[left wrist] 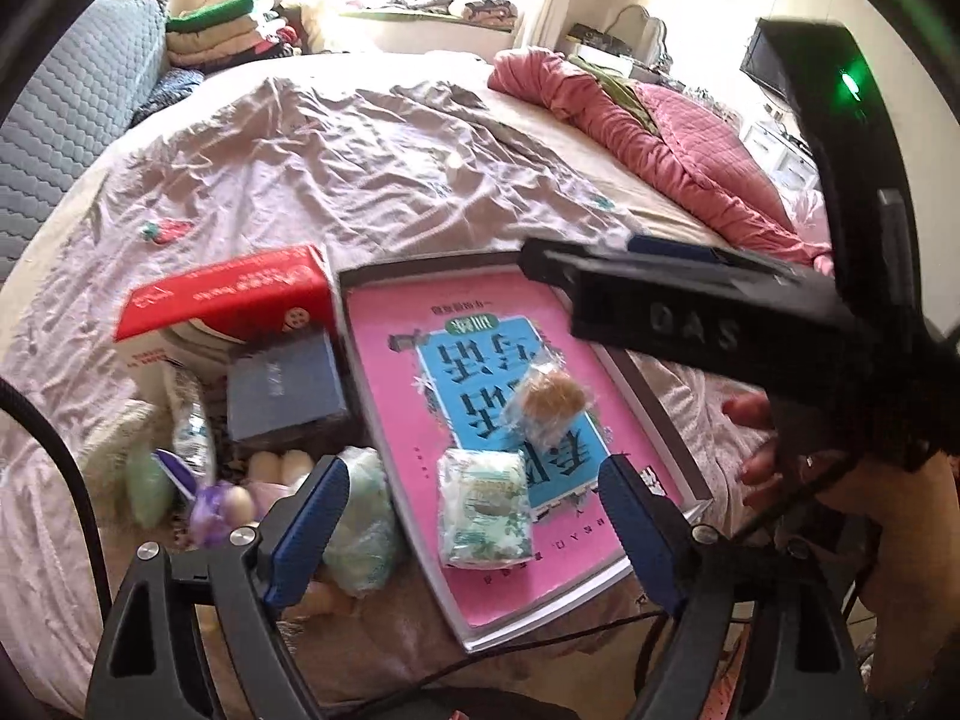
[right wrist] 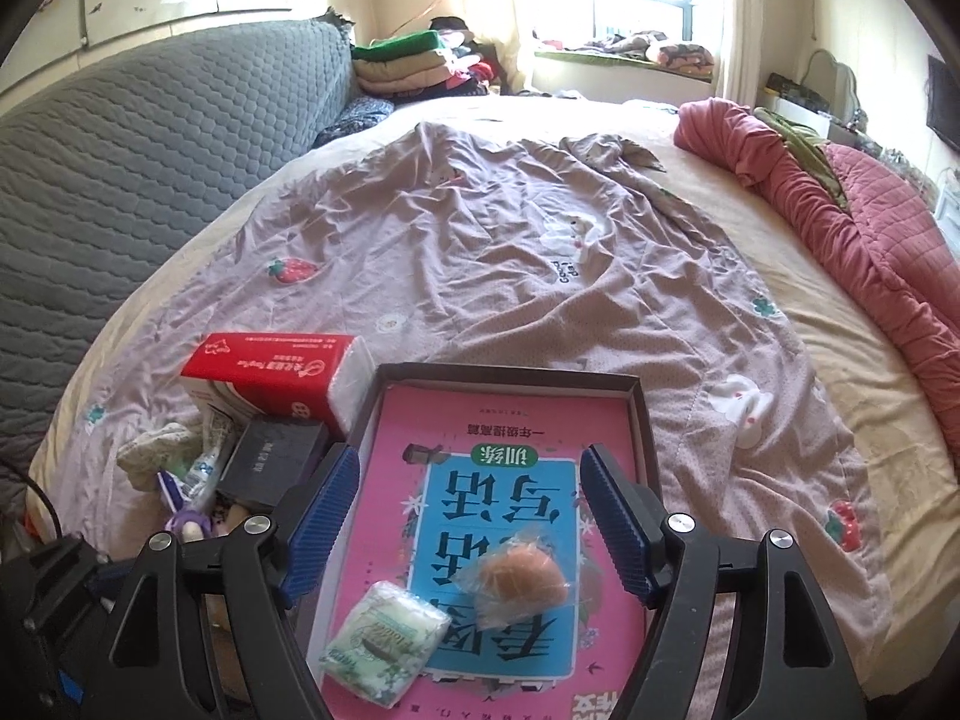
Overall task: Organize soft objects
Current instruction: 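Raise both open tools away from the tray back toward the pile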
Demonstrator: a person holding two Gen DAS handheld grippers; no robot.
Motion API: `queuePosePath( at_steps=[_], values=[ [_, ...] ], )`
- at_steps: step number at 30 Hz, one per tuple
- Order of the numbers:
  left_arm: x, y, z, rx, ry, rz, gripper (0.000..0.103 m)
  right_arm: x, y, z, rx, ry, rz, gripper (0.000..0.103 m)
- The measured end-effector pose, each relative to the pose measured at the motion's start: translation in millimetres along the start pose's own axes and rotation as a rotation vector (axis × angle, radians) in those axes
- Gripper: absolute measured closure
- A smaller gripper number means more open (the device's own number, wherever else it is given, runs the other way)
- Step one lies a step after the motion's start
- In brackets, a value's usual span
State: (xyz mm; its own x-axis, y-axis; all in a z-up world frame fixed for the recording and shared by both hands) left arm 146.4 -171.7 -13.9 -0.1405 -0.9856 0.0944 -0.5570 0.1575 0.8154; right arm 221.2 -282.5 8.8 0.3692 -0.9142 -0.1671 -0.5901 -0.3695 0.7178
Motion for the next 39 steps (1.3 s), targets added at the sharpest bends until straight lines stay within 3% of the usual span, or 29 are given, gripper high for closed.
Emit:
queuePosePath(
  at_steps=[16,39],
  values=[
    [-56.2,37.6,3.8,0.054,0.080,-0.089,0.018,-39.7,42.3,12.3,0.063,0.013,0.006,0.025],
    [-163.8,81.9,25.7,0.097,0.219,-0.240,0.018,-142.8,33.0,6.3,0.058,0.144,-0.091,0.025]
  ],
)
Point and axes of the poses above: each gripper's, at about its wrist camera, not at the fingertips, and y roughly against the way its jaws point, x to its right, z to its underside, the point moved 4 cm from there along -y, roughly the way its jaws point, and after that the axes turned 8 degrees about -z, right-handed, at the moved point
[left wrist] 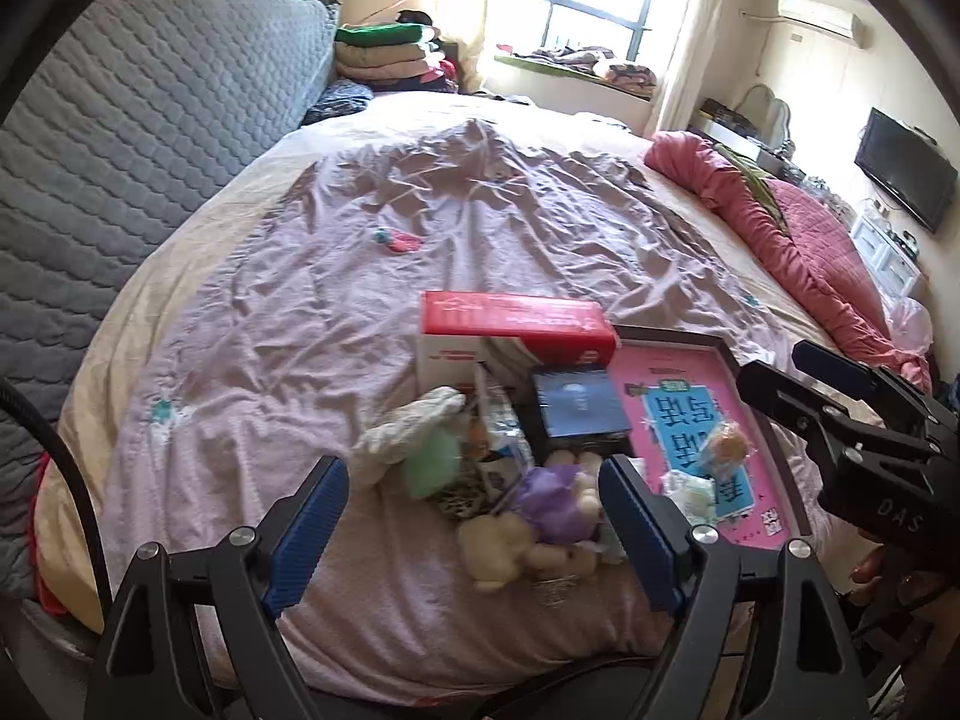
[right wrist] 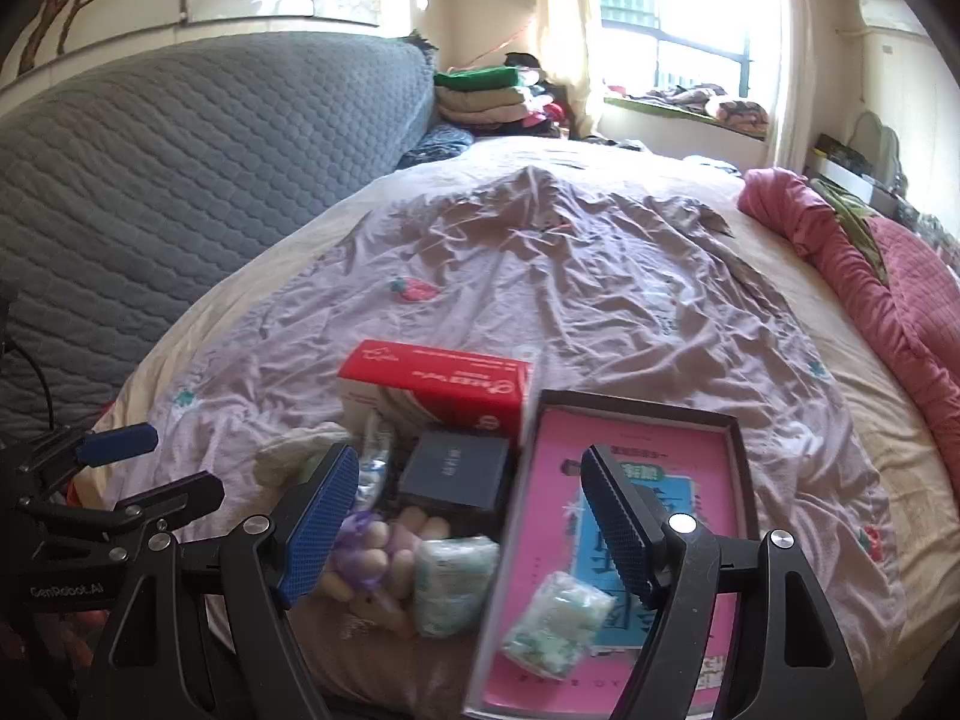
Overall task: Organize soft objects
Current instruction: 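Raise both open tools away from the tray back toward the pile, then lower the right tool onto the white-green wipe packet and close it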
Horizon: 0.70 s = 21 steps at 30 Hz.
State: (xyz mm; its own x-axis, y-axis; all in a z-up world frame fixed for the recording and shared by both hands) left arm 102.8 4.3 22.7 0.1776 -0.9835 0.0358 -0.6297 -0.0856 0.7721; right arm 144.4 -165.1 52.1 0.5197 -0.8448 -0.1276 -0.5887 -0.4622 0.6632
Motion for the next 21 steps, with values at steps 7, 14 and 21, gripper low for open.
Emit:
queuePosePath(
  at_steps=[7,14,21],
  values=[
    [-32.5,3.3,0.4,0.002,0.042,-0.028,0.018,-26.2,-6.7,-3.0,-0.011,0.047,-0.023,0.025],
    [-61.9,-5.3,5.0,-0.023,0.078,-0.053,0.018,-41.2,-15.5,0.0,-0.031,0.073,-0.036,0.025],
    [-75.6,-22.1,19.0,-0.060,0.089,-0.063,0.018,-47.2,-31.2,23.2,-0.078,0.074,-0.040,0.025]
  ],
)
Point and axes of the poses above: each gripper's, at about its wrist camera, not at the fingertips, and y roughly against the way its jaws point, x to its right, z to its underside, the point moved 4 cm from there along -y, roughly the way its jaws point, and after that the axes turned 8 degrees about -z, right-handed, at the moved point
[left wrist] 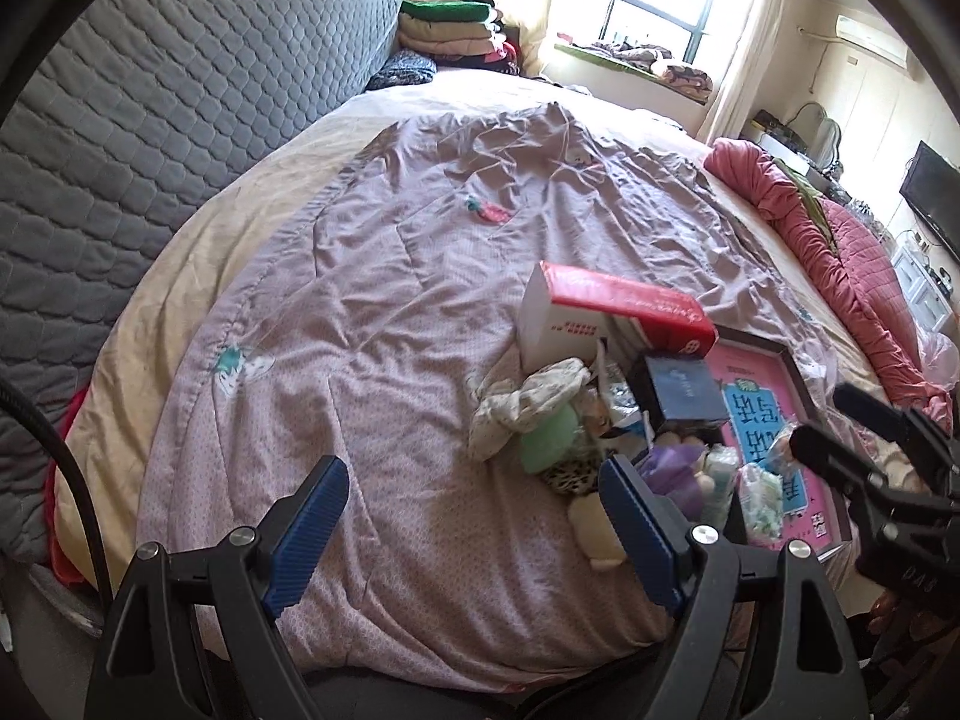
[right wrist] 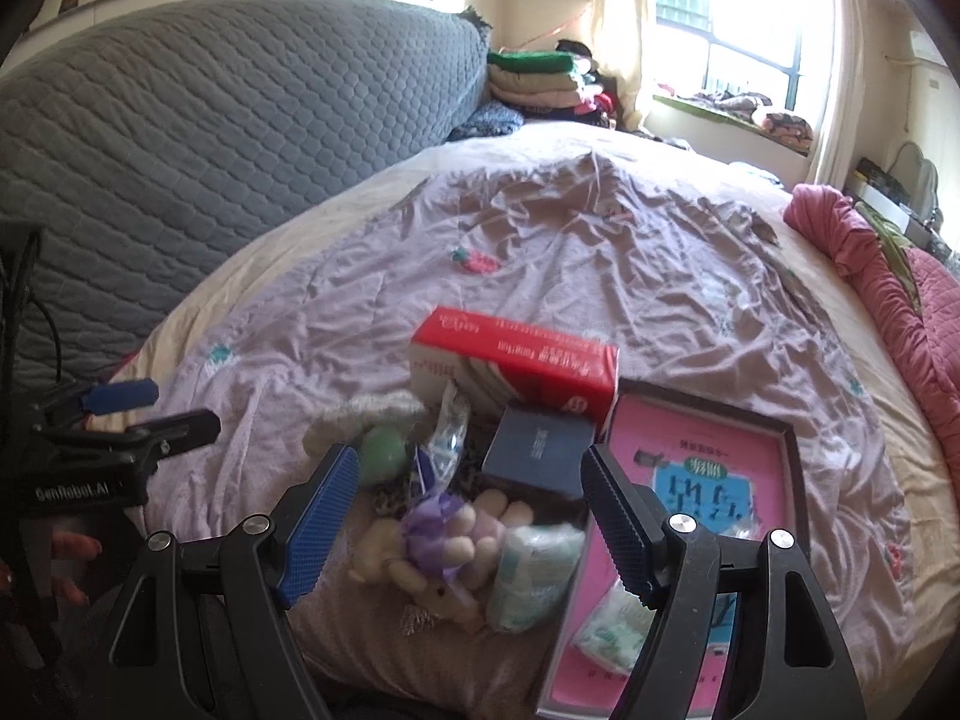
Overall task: Organize soft objects
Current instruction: 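Lower the right tool onto the white-green wipe packet and close it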
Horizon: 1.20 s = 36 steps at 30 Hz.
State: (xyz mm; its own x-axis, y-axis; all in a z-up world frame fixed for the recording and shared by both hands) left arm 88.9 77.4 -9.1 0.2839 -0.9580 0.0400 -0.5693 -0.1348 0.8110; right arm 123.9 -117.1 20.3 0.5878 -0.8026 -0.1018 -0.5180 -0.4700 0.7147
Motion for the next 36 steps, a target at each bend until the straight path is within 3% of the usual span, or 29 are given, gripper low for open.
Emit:
queuePosePath(
  at_steps=[8,27,36],
  values=[
    [2.3,-22.4,9.9,-0.034,-0.008,0.016,0.018,12.9,-30.2,39.4,-0.087,-0.036,0.009,0.025],
    [16.3,-74.7,7.1,-0.103,0.000,0.056,0.018,55.2,-77.9,67.7,-0.163,-0.108,0.014,0.025],
    [21.9,-89.6,1.4,-0.109,-0.005,0.061,0.018,67.4,-92.7,69.0,-0.181,-0.094,0.005,0.042]
  ],
)
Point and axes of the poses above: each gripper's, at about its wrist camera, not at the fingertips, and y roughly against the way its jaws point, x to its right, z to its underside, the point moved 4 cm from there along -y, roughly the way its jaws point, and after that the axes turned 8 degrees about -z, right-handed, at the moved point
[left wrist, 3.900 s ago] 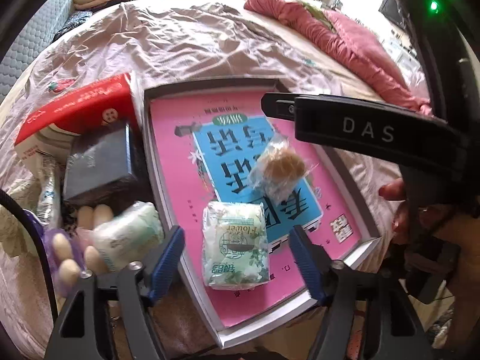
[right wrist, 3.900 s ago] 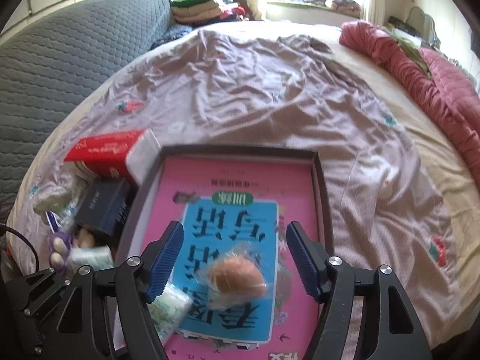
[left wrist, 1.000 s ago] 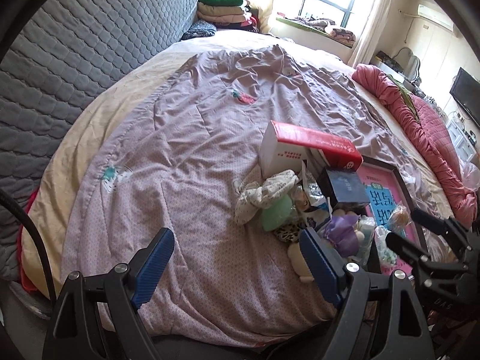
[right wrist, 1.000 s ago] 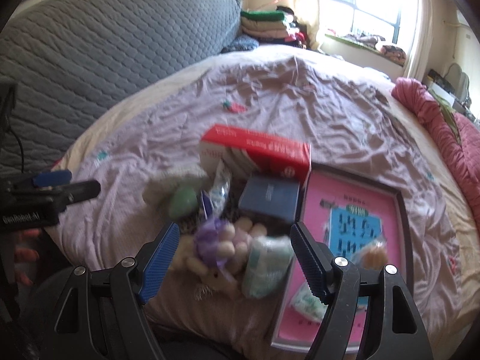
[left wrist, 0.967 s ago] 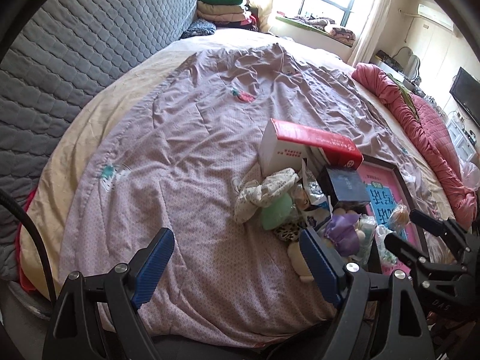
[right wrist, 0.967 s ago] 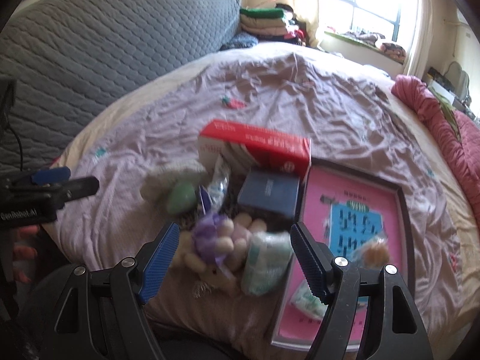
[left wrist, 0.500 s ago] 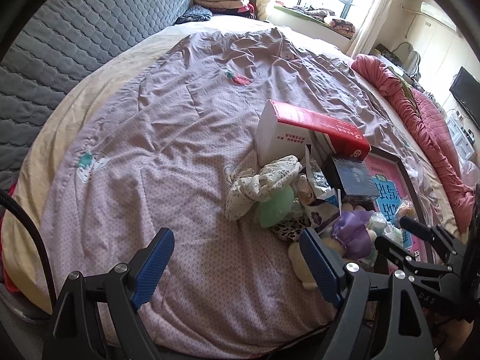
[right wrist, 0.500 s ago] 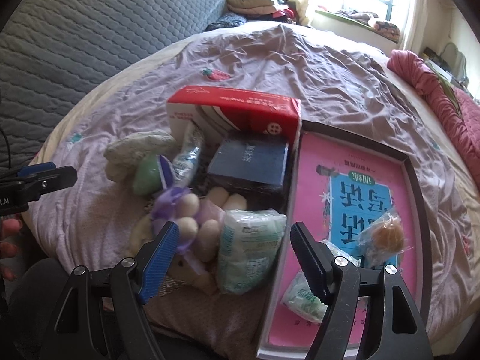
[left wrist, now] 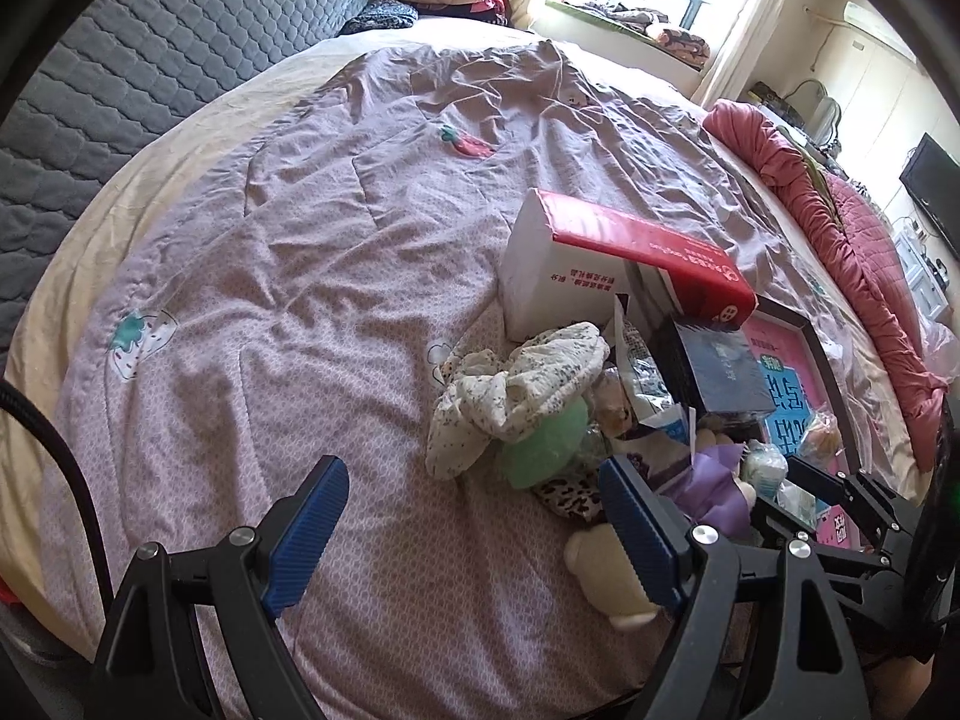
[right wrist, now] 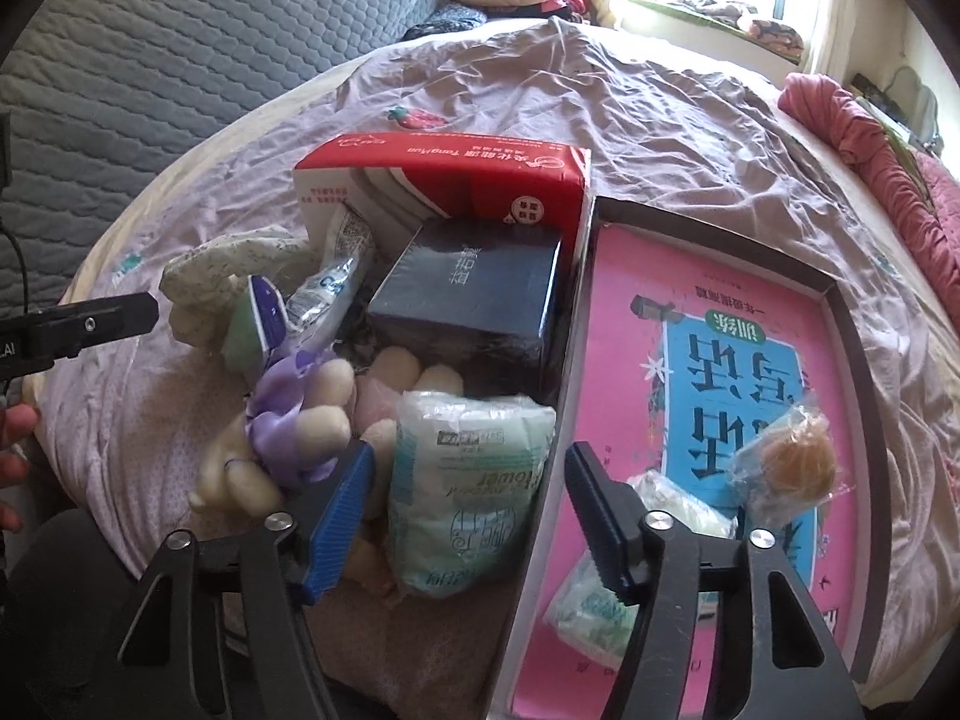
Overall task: Organize soft objects
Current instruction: 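Lower the right tool onto the white-green wipe packet and close it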
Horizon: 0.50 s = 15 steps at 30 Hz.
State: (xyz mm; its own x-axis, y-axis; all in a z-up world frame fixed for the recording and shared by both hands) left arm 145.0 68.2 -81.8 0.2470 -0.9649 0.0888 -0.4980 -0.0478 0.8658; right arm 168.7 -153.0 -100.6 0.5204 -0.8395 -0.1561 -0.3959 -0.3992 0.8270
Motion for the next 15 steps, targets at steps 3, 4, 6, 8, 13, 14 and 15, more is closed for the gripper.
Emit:
queuePosePath(
  at_steps=[3,4,6,8,13,14,15],
  values=[
    [0.3,-5.0,-3.8,0.001,0.002,-0.006,0.018,-0.9,-6.6,-6.3,-0.010,0.015,-0.012,0.048],
    [0.9,-7.2,-5.2,-0.002,0.000,-0.009,0.018,-0.6,-8.7,-7.6,-0.017,0.015,-0.015,0.052],
    [1.9,-10.6,-7.6,-0.002,-0.002,-0.010,0.018,0.2,-13.6,-10.6,-0.028,0.010,-0.022,0.054],
    [3.9,-14.2,-10.1,-0.001,-0.010,-0.010,0.018,0.6,-17.2,-11.7,-0.035,0.009,-0.026,0.056],
    [7.0,-24.4,-16.8,0.001,-0.011,-0.014,0.018,4.5,-27.4,-13.6,-0.050,-0.022,-0.048,0.063],
    [7.0,-27.0,-18.6,0.002,-0.008,-0.014,0.018,5.3,-28.8,-13.6,-0.049,-0.028,-0.052,0.064],
    [7.7,-29.4,-19.8,0.001,-0.008,-0.011,0.018,5.4,-29.4,-13.6,-0.047,-0.030,-0.054,0.066]
  ],
)
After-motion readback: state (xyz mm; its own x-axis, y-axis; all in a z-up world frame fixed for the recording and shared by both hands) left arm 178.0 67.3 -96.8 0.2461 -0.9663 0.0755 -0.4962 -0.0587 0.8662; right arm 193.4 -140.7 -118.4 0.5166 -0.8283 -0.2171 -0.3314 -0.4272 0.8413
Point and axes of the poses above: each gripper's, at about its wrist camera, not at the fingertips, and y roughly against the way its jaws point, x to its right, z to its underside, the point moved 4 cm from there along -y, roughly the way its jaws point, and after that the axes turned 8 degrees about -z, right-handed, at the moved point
